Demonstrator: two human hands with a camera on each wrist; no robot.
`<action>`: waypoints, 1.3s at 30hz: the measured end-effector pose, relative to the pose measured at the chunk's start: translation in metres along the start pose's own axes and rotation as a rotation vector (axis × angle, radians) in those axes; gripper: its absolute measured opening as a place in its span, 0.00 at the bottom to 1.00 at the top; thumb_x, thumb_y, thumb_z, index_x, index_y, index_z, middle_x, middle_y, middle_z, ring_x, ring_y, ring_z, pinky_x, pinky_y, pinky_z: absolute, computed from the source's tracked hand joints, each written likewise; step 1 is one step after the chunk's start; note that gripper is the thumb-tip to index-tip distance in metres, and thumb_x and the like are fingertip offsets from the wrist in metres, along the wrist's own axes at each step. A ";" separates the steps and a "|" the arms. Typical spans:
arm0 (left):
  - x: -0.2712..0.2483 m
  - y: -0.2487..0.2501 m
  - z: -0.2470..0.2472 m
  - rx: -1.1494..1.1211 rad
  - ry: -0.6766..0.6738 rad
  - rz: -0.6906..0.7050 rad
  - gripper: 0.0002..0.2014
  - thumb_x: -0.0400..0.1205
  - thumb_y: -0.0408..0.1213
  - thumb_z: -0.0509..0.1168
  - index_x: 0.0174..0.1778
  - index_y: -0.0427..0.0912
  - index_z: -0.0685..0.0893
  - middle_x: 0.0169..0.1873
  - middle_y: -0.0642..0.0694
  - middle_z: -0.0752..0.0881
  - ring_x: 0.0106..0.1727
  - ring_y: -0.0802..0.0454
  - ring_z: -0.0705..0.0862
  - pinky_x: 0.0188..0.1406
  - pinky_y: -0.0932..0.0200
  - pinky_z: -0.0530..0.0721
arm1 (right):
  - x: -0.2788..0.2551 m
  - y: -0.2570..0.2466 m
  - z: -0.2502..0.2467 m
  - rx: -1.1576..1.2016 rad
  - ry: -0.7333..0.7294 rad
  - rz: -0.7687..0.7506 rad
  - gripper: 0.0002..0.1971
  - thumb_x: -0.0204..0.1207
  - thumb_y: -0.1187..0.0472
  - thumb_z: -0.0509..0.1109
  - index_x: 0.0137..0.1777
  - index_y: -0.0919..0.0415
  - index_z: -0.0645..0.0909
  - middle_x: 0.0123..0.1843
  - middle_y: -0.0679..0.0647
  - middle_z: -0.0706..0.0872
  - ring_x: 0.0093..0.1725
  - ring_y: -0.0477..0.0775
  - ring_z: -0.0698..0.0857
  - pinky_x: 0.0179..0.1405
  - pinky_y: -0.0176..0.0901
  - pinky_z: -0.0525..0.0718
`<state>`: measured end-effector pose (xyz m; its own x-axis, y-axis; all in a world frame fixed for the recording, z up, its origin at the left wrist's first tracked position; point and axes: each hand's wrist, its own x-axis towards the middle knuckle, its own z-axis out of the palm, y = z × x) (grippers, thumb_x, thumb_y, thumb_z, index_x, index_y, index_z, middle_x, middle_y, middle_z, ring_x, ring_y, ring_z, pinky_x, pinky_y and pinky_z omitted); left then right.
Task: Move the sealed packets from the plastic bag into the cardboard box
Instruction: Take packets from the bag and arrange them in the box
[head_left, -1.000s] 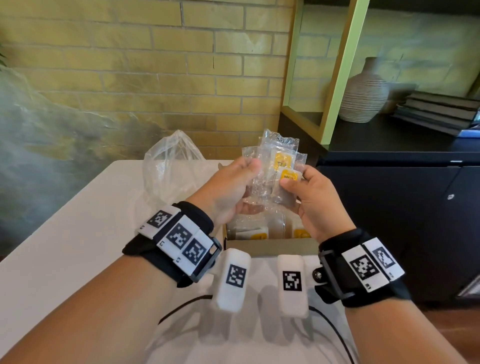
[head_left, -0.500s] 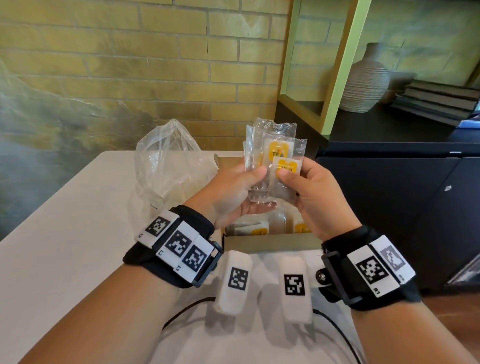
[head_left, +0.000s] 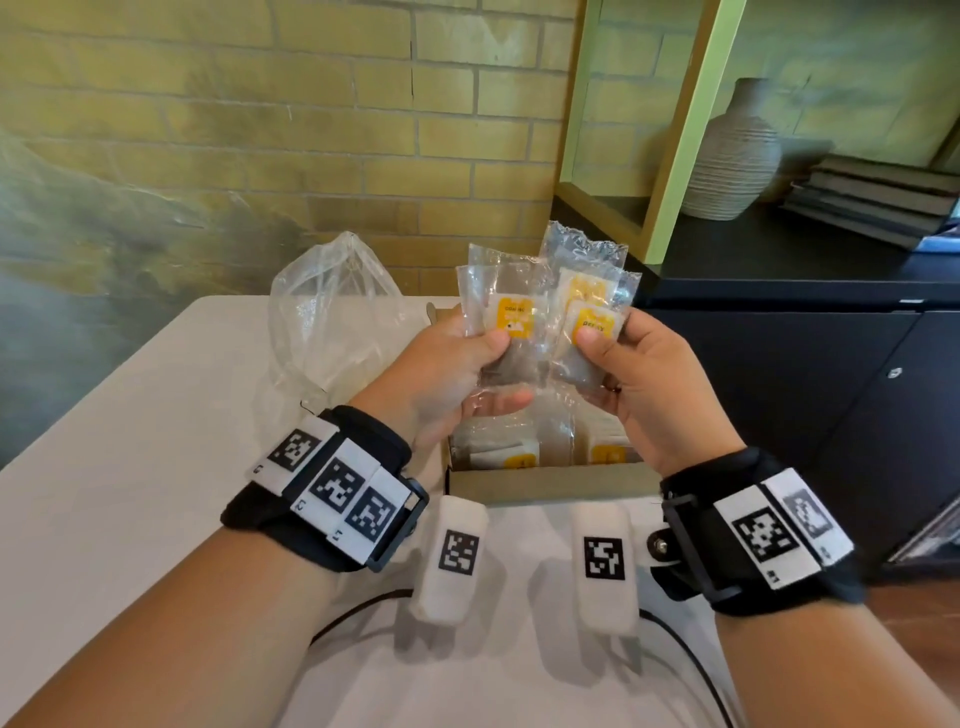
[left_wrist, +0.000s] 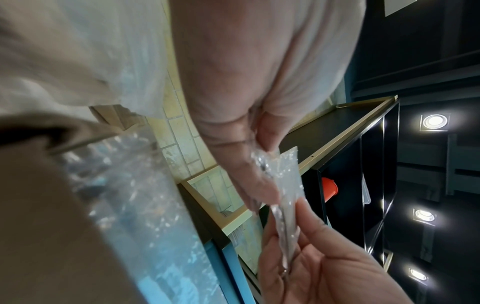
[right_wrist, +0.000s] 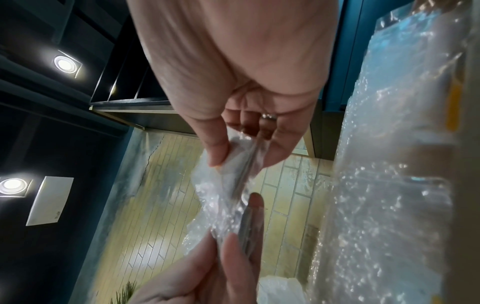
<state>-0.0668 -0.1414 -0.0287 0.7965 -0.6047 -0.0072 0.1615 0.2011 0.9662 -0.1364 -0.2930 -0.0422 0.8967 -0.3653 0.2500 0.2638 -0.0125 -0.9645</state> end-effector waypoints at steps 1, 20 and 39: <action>-0.001 0.000 0.001 0.024 -0.013 0.000 0.09 0.85 0.30 0.57 0.56 0.42 0.80 0.44 0.46 0.86 0.41 0.53 0.87 0.35 0.57 0.89 | 0.000 0.000 0.000 -0.013 -0.002 0.004 0.11 0.79 0.63 0.65 0.60 0.58 0.80 0.53 0.54 0.89 0.47 0.47 0.89 0.41 0.40 0.86; -0.015 0.011 0.009 1.075 -0.065 0.154 0.10 0.79 0.33 0.67 0.31 0.44 0.81 0.29 0.56 0.78 0.33 0.60 0.76 0.30 0.67 0.68 | 0.002 -0.056 -0.061 -0.594 -0.048 -0.120 0.14 0.78 0.65 0.65 0.62 0.53 0.78 0.56 0.50 0.86 0.55 0.45 0.86 0.52 0.39 0.84; -0.022 0.029 -0.002 1.088 -0.004 0.224 0.09 0.79 0.30 0.66 0.40 0.50 0.86 0.32 0.59 0.81 0.31 0.66 0.76 0.29 0.73 0.69 | -0.001 -0.036 -0.030 -1.606 -0.536 0.075 0.09 0.78 0.66 0.66 0.52 0.56 0.86 0.47 0.48 0.82 0.50 0.49 0.79 0.50 0.34 0.71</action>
<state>-0.0787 -0.1205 -0.0011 0.7414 -0.6422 0.1945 -0.5850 -0.4765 0.6563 -0.1578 -0.3203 -0.0105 0.9892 -0.0798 -0.1231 -0.0801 -0.9968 0.0031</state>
